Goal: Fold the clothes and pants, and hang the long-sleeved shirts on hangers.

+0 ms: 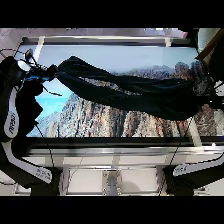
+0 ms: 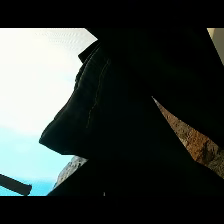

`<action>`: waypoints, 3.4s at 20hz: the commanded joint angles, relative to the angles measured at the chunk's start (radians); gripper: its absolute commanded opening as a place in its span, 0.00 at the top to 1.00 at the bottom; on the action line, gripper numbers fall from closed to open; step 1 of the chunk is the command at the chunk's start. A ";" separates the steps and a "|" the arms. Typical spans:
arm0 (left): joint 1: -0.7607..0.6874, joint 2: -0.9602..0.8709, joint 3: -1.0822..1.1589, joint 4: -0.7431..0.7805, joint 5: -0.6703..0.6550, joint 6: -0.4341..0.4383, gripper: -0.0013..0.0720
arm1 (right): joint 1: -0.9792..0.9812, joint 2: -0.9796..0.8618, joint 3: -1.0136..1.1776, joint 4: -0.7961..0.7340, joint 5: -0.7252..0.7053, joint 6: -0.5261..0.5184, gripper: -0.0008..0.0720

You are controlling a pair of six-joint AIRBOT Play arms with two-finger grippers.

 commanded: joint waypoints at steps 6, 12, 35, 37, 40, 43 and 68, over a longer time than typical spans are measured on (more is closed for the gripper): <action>-0.010 0.001 0.000 0.001 -0.013 0.000 0.96 | 0.005 -0.052 0.075 -0.119 0.013 0.001 0.24; -0.010 0.000 0.000 0.001 -0.013 0.000 0.96 | 0.005 -0.071 0.089 -0.094 -0.085 0.000 0.24; 0.040 0.461 0.000 0.484 -0.606 -0.026 0.96 | -0.258 0.328 0.236 -0.082 0.824 -0.045 0.93; 0.041 0.513 0.000 0.484 -0.629 -0.026 0.96 | -0.270 0.376 0.236 -0.089 0.824 -0.043 0.93; 0.031 0.499 -0.004 0.484 -0.631 -0.026 0.96 | -0.249 0.370 0.220 -0.087 0.753 -0.006 0.93; -0.014 0.370 -0.025 0.484 -0.635 -0.026 0.96 | -0.175 0.299 0.153 -0.087 0.597 0.010 0.93; 0.185 0.655 -0.771 0.516 -0.076 -0.326 0.01 | -0.546 0.639 -0.368 -0.128 0.323 0.087 0.36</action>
